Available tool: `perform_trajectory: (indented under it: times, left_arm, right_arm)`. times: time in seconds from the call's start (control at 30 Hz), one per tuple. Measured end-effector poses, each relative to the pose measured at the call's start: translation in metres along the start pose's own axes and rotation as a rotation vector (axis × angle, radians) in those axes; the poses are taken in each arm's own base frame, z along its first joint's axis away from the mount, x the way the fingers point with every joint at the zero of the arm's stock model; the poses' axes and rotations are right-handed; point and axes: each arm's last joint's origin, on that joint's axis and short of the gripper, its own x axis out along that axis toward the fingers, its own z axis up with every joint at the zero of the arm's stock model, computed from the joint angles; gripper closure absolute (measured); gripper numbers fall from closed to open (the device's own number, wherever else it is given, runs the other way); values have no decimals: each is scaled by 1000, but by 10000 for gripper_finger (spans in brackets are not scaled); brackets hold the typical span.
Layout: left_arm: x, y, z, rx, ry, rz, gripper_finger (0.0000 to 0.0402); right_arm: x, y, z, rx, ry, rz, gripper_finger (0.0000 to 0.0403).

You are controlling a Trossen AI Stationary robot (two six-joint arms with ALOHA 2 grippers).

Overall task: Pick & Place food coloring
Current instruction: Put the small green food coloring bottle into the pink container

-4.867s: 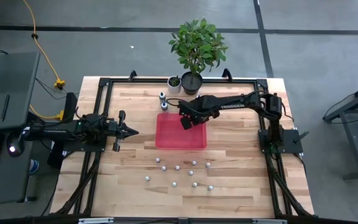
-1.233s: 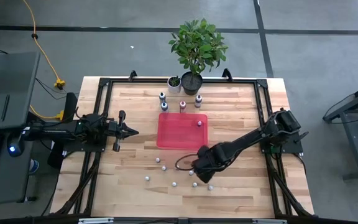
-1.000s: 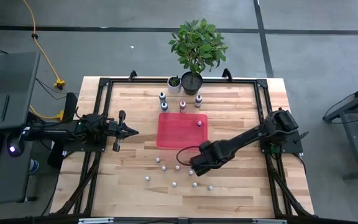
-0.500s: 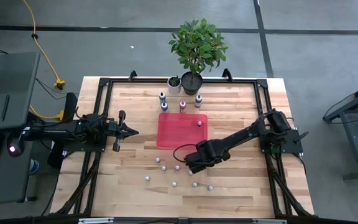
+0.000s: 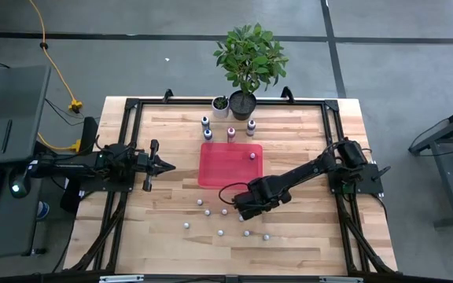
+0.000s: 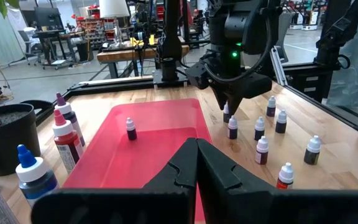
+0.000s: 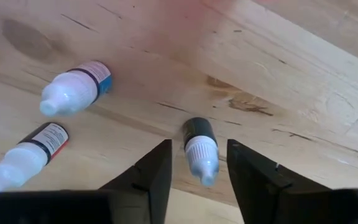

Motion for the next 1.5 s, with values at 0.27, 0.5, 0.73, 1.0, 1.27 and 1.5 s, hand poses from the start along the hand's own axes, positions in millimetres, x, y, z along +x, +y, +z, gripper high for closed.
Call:
perform_trajectory:
  times: [0.27,0.5,0.73,1.0,1.27,1.5]
  left_arm:
    - [0,0,0,0,0,0,401]
    - [0,0,0,0,0,0,401]
    - [0,0,0,0,0,0,401]
    - [0,0,0,0,0,0,401]
    - [0,0,0,0,0,0,401]
    - [0,0,0,0,0,0,401]
  right_arm:
    - [0,0,0,-11,-1,0,321]
    - [0,0,0,-22,2,0,345]
    - [-4,-1,-1,-27,7,12,340]
    - [-35,-8,-4,-36,-3,99,349]
    - [-82,-24,-6,-39,-97,234,349]
    - [-110,-37,8,-61,-162,280,349]
